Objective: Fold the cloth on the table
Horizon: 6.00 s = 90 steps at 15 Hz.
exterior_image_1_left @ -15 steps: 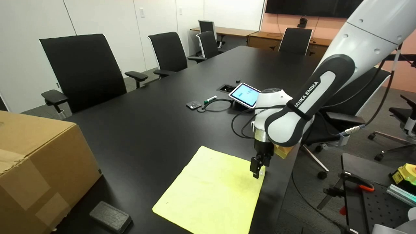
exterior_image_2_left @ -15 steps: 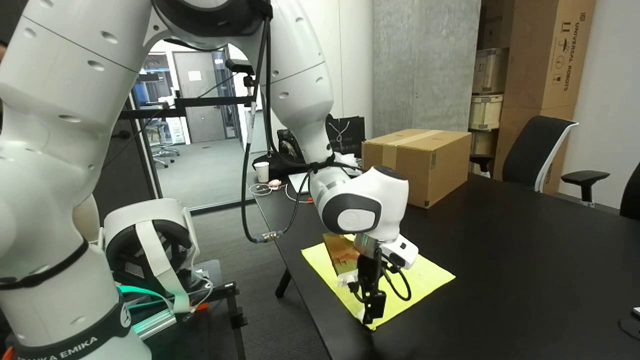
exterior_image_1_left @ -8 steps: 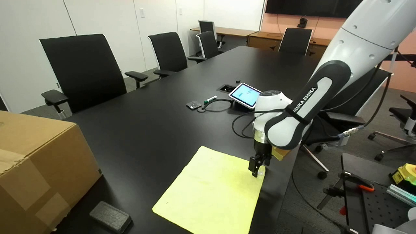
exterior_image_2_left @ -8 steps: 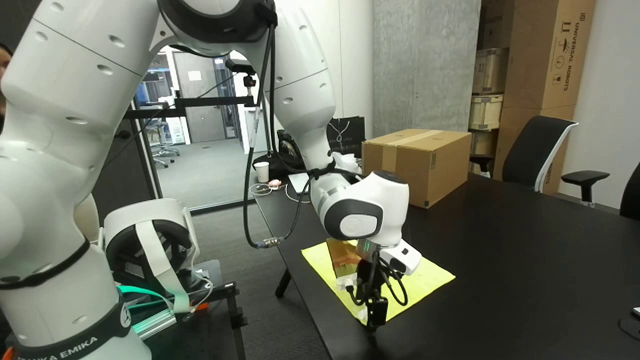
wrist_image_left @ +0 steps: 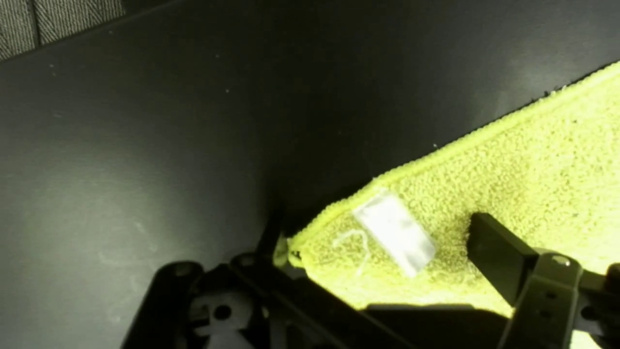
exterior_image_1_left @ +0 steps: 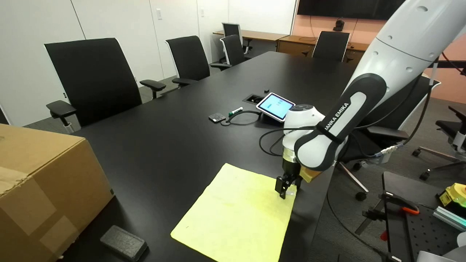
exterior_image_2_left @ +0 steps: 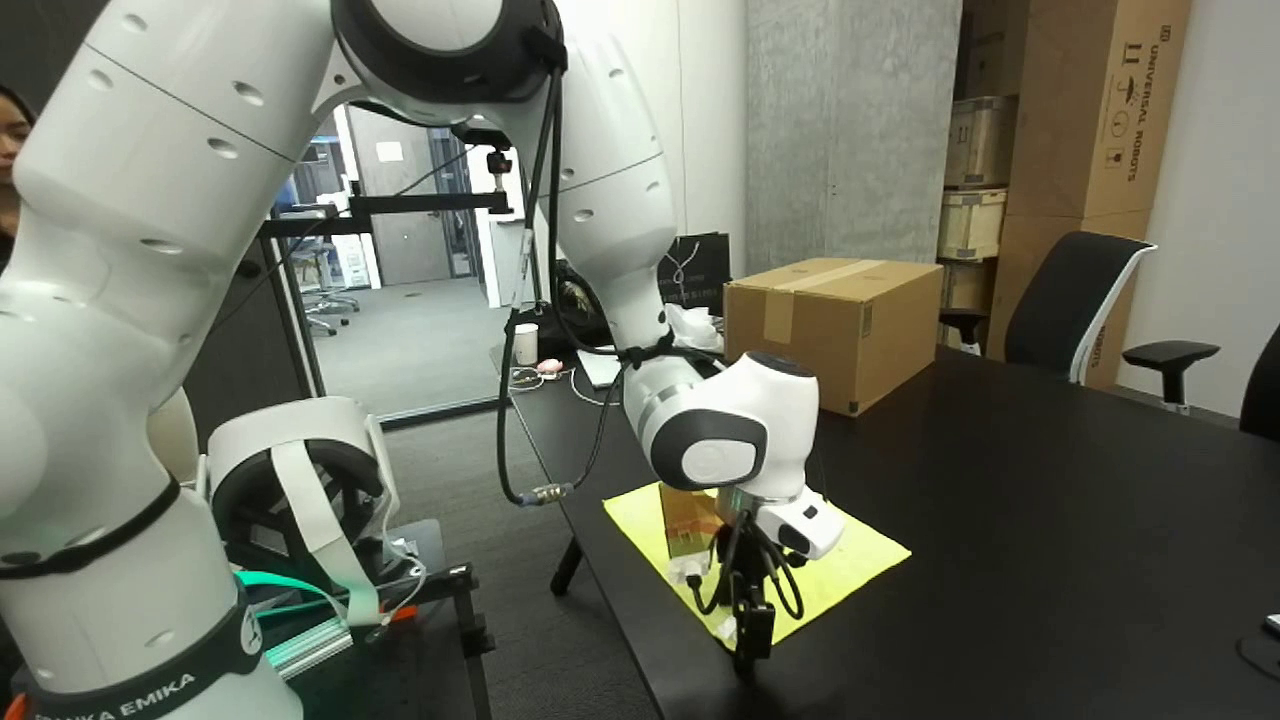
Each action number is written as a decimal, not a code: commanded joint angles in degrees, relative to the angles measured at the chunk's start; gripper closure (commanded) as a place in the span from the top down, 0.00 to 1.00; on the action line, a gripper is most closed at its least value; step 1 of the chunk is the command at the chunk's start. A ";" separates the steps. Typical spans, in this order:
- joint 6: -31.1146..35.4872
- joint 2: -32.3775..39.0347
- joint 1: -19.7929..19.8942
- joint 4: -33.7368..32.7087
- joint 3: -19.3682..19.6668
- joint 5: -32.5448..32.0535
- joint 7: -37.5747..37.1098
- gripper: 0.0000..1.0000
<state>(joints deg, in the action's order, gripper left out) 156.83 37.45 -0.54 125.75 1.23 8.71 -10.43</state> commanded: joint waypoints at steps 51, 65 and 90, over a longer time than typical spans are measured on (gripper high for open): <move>-39.22 7.79 -0.49 -39.97 0.99 -4.78 -3.73 0.07; -40.53 -3.51 -8.61 -26.20 -2.03 -15.48 4.62 0.07; -47.14 3.35 -16.72 -28.10 -10.53 -20.32 15.07 0.42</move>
<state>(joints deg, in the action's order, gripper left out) 113.23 39.25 -16.15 100.81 -9.69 -9.97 4.03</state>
